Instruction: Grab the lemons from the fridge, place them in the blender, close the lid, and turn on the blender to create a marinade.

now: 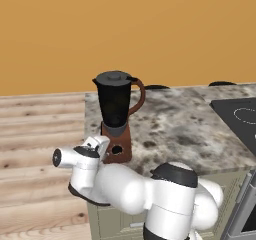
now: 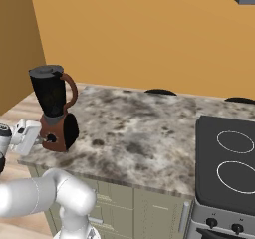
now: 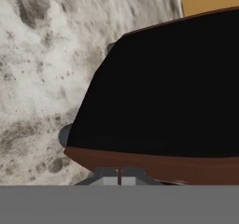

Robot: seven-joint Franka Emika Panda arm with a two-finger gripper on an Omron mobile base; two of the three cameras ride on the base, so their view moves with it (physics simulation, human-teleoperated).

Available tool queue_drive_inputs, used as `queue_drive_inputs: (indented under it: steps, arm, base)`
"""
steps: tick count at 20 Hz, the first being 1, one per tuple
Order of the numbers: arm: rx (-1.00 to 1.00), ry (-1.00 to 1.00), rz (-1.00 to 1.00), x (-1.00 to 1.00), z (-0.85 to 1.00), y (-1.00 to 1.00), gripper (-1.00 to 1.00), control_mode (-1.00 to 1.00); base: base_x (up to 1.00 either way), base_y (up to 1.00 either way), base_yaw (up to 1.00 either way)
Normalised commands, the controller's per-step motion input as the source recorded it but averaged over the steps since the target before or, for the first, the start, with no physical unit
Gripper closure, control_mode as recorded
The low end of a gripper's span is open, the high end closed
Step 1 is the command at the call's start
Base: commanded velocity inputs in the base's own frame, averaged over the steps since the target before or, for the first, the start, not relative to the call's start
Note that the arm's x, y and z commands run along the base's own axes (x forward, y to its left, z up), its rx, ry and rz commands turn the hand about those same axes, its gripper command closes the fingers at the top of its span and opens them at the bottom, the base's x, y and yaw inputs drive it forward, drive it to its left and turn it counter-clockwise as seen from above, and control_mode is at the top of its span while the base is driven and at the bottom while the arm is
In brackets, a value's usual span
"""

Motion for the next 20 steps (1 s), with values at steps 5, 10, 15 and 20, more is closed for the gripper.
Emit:
queue_drive_inputs:
  steps: [5, 10, 15, 20]
  arm:
    - [0.00, 0.00, 0.00, 0.20, 0.00, -0.24, 1.00, -1.00]
    - [0.00, 0.00, 0.02, 0.29, 0.00, -0.33, 1.00, -1.00]
    - [0.00, 0.00, 0.11, 0.11, 0.00, -0.47, 1.00, -1.00]
    - [0.00, 0.00, 0.07, 0.24, 0.00, -0.38, 1.00, -1.00]
  base:
    - [0.00, 0.00, 0.00]
    - [0.00, 0.00, 0.00]
    - [0.00, 0.00, 0.00]
    - [0.00, 0.00, 0.00]
